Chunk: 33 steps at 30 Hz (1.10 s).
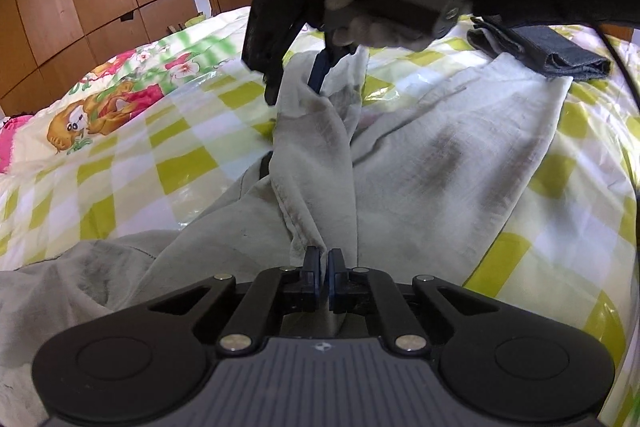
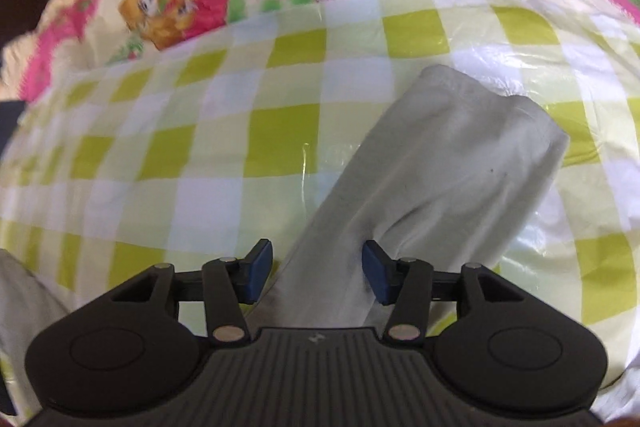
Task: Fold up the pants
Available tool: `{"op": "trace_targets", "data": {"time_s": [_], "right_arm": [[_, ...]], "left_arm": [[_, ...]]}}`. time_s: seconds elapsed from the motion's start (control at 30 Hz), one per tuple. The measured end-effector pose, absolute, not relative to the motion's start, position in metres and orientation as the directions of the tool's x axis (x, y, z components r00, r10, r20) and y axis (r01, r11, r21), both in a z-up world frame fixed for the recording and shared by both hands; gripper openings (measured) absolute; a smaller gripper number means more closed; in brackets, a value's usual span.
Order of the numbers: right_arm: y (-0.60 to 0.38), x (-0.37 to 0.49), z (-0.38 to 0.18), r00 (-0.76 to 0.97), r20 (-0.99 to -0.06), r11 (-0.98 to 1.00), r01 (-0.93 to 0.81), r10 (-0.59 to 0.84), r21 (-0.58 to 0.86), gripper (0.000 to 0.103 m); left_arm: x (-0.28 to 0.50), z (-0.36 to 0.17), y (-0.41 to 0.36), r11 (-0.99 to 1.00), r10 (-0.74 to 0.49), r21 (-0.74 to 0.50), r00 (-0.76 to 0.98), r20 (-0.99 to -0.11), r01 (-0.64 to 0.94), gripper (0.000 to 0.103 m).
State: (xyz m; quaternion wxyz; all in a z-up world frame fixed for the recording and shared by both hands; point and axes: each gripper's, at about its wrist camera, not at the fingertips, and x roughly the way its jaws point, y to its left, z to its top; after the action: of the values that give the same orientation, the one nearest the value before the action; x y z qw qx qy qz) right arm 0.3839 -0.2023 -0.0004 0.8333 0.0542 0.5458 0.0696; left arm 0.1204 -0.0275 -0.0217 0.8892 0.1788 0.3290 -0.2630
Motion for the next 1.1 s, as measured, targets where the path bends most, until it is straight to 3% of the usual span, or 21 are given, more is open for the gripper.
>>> {"op": "trace_targets", "data": {"time_s": [0.1, 0.3, 0.5, 0.6, 0.67, 0.9, 1.1], "right_arm": [[-0.203, 0.387, 0.008, 0.421, -0.906, 0.998, -0.060, 0.052, 0.030, 0.051], [-0.191, 0.378, 0.046, 0.463, -0.885, 0.992, -0.125, 0.057, -0.001, 0.053], [-0.164, 0.409, 0.006, 0.328, -0.944, 0.996, -0.090, 0.041, 0.012, 0.049], [-0.165, 0.413, -0.012, 0.302, -0.953, 0.998, -0.067, 0.009, -0.011, 0.032], [-0.174, 0.411, -0.010, 0.316, -0.949, 0.999, -0.052, 0.023, 0.006, 0.001], [-0.230, 0.380, 0.035, 0.404, -0.908, 0.993, 0.000, 0.111, 0.122, 0.001], [-0.310, 0.287, 0.100, 0.546, -0.814, 0.958, 0.069, 0.197, 0.279, 0.001]], "left_arm": [[0.118, -0.020, -0.029, 0.794, -0.358, 0.151, 0.653, -0.668, 0.589, 0.020], [0.117, -0.021, -0.028, 0.791, -0.393, 0.130, 0.660, -0.640, 0.598, 0.020], [0.121, -0.026, -0.024, 0.806, -0.411, 0.088, 0.659, -0.630, 0.586, 0.020], [0.119, -0.024, -0.022, 0.802, -0.416, 0.094, 0.665, -0.620, 0.590, 0.020], [0.118, -0.023, -0.020, 0.801, -0.414, 0.101, 0.669, -0.617, 0.589, 0.020], [0.118, -0.012, -0.018, 0.819, -0.379, 0.131, 0.699, -0.607, 0.558, 0.020], [0.107, 0.011, -0.031, 0.800, -0.388, 0.172, 0.714, -0.582, 0.575, 0.020]]}}
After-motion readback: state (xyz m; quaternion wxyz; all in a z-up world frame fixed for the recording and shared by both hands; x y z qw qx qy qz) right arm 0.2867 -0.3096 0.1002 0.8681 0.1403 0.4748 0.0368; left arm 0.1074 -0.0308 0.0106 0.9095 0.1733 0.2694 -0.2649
